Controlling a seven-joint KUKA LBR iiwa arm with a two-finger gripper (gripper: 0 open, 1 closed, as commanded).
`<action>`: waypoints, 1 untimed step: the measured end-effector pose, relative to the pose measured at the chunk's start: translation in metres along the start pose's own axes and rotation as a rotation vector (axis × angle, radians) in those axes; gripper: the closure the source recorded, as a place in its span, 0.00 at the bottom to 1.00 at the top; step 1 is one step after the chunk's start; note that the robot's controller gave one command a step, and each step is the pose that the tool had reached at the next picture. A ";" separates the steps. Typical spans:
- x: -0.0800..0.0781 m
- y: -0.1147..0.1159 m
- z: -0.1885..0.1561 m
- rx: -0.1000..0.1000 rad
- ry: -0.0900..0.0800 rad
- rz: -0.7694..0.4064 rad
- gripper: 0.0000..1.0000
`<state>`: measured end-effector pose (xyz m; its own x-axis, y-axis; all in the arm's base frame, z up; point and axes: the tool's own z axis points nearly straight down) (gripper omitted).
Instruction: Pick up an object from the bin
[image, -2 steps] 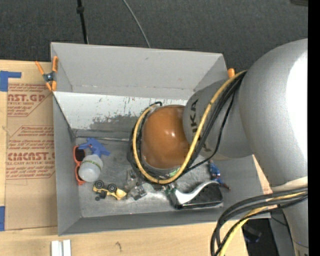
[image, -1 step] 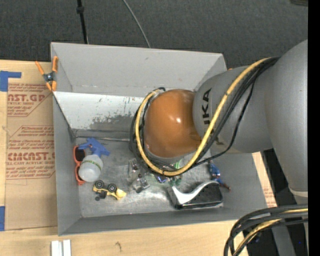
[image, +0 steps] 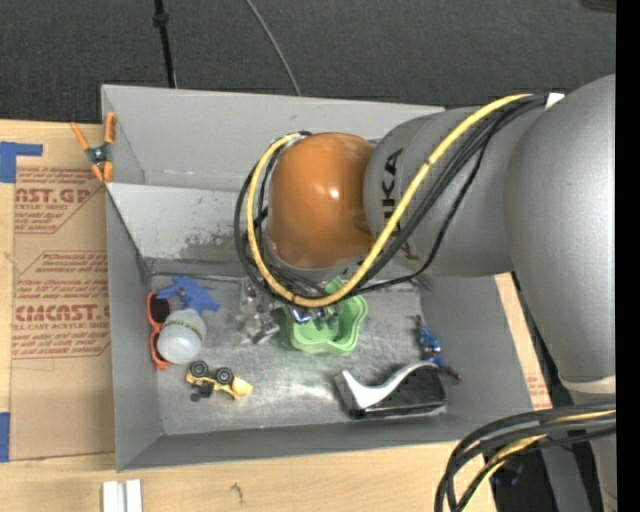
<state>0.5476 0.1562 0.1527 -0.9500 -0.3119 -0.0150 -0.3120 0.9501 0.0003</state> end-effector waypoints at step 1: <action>-0.009 0.002 0.015 -0.001 0.013 0.030 0.00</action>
Offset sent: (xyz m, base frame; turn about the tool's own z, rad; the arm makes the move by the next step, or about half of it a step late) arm 0.0000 0.0000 0.0000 0.0000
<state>0.5557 0.1611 0.1382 -0.9591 -0.2831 -0.0017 -0.2831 0.9591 0.0016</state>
